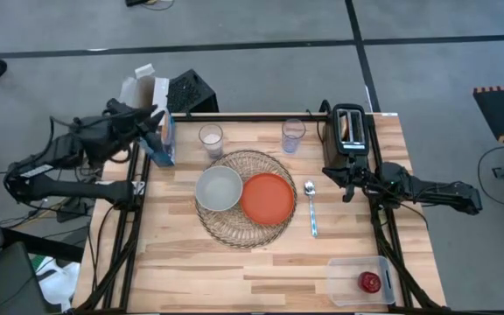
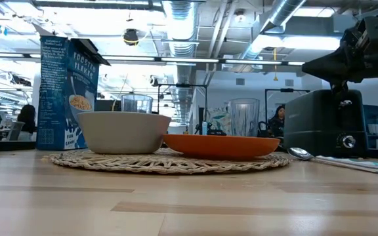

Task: Arrange a breakfast setting
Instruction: Pour the cereal into the gray bowl

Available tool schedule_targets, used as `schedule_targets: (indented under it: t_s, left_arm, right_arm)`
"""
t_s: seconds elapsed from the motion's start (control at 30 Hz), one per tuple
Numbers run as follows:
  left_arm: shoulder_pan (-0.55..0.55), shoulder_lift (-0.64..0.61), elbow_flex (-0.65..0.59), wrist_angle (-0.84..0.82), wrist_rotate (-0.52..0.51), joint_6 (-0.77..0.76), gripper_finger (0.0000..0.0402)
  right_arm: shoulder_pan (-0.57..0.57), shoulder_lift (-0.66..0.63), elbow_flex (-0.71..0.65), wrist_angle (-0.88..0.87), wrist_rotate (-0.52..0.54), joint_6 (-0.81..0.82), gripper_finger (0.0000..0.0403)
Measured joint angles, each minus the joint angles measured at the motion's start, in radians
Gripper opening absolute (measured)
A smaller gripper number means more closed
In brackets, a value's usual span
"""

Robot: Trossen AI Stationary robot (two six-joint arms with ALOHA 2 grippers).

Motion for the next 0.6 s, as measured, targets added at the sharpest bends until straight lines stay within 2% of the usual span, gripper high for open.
schedule_targets:
  t_s: [0.13, 0.27, 0.43, 0.6]
  left_arm:
    - [0.088, 0.087, 0.116, -0.238, 0.001, -0.121, 0.0207]
    - [0.192, 0.188, 0.221, -0.461, 0.131, -0.211, 0.0251]
    - [0.303, 0.298, 0.285, -0.687, 0.207, -0.240, 0.0258]
    - [0.372, 0.350, 0.288, -0.739, 0.225, -0.215, 0.0244]
  right_arm:
    - [0.000, 0.000, 0.000, -0.006, -0.003, -0.001, 0.0059]
    - [0.000, 0.000, 0.000, -0.010, -0.004, -0.003, 0.0059]
    - [0.000, 0.000, 0.001, -0.025, -0.007, -0.003, 0.0059]
    - [0.000, 0.000, 0.002, -0.029, -0.007, -0.003, 0.0059]
